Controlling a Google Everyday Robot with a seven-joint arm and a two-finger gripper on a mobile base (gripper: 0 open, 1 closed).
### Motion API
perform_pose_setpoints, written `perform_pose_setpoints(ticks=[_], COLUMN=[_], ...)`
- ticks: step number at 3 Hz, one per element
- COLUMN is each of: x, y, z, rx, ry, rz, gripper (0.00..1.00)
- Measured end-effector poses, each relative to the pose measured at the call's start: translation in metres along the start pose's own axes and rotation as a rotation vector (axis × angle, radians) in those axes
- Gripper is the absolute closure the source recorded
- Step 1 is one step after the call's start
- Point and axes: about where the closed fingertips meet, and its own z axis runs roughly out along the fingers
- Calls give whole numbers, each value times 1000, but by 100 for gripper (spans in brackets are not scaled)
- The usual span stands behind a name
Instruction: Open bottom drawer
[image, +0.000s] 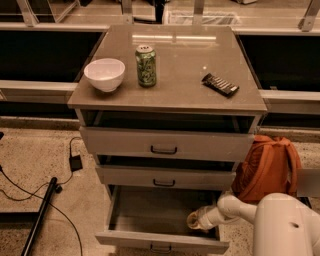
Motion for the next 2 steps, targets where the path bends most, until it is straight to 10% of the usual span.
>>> perform_pose_setpoints(ticks=[2], x=[5], y=[65], z=[15], rx=[-228], ry=[-32], rz=[74], gripper=[100])
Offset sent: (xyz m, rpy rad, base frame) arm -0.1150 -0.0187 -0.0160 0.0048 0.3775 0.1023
